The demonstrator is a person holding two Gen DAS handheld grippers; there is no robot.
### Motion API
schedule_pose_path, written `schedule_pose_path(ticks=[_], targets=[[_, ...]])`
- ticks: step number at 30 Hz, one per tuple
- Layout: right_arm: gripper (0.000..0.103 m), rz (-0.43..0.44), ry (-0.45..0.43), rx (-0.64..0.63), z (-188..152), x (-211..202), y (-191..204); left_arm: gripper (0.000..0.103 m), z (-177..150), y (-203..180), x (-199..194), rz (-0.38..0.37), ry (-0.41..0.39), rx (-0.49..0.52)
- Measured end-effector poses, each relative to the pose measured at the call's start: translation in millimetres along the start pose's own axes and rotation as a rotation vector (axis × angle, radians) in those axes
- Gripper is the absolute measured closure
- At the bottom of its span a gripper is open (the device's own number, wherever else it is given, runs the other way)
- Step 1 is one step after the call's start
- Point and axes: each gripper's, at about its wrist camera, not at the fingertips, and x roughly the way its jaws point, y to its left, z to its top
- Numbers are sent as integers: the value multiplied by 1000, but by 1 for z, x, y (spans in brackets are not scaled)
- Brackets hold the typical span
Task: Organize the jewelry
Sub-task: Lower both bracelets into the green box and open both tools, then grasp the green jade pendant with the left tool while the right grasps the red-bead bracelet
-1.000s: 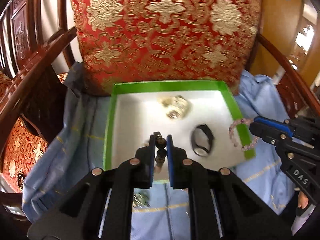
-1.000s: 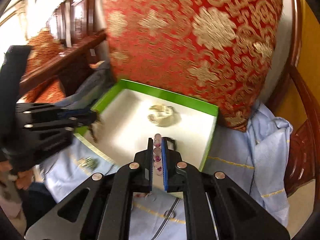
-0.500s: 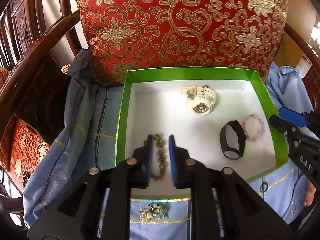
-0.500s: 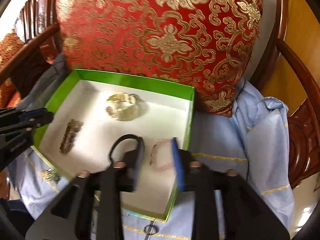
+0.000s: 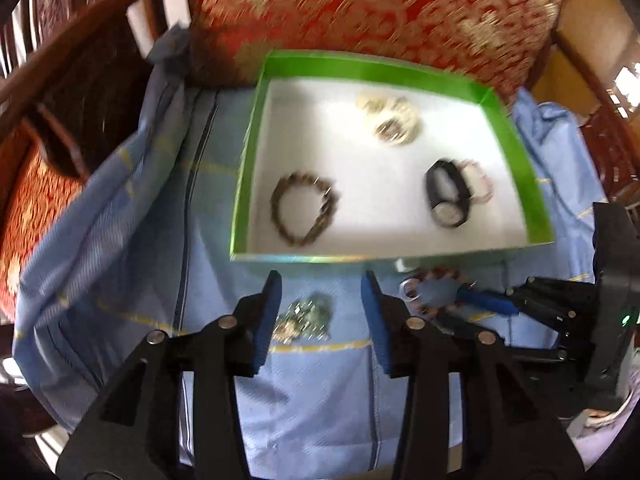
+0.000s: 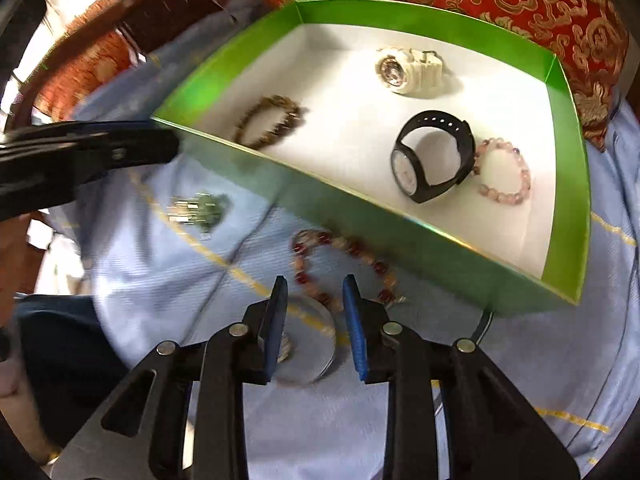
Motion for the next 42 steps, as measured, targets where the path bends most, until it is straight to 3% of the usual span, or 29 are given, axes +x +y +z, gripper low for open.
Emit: schedule_pose_path(ticks=[5, 12, 19, 23, 29, 32, 33, 34, 36, 42], targets=[[73, -28, 41, 12, -2, 12, 1, 62, -6, 9, 17, 33, 67, -12], [72, -33, 127, -87, -17, 7, 12, 62, -15, 12, 33, 48, 105, 5], [71, -3, 104, -68, -28, 1, 7, 55, -17, -9, 40, 90, 80, 25], [71, -111, 51, -90, -27, -4, 11, 53, -23, -32, 52, 103, 103, 83], [68, -131, 68, -106, -32, 0, 16, 54, -26, -44, 62, 127, 111, 128], [68, -141, 69, -124, -33, -2, 20, 73, -24, -43, 65, 147, 105, 122], [75, -136, 69, -122, -35, -3, 20, 84, -24, -42, 64, 145, 103, 115], [90, -122, 72, -122, -35, -1, 23, 92, -23, -39, 64, 131, 102, 103], [95, -93, 80, -123, -36, -2, 28, 96, -24, -37, 61, 94, 99, 84], [95, -39, 34, -79, -33, -26, 22, 96, -22, -48, 36, -32, 46, 109]])
